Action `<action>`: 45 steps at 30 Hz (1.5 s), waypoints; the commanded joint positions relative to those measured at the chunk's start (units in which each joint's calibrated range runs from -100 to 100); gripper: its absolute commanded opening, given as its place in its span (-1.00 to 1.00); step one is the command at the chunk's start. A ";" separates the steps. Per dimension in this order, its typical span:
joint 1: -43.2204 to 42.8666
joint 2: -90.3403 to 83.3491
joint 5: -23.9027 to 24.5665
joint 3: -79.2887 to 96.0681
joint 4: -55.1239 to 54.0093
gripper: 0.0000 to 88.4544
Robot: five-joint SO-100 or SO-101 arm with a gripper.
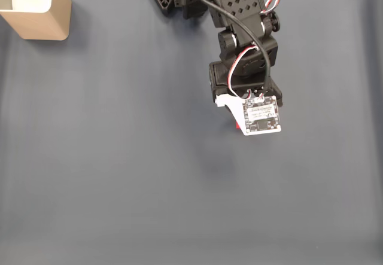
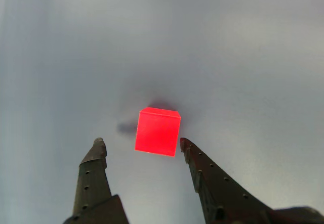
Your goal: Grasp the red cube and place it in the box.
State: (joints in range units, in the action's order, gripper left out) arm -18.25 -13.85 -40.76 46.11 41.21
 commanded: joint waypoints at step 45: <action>-0.36 2.93 -1.07 -6.97 -0.06 -0.71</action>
State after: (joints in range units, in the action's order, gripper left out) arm -18.25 -10.73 -41.54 41.77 41.13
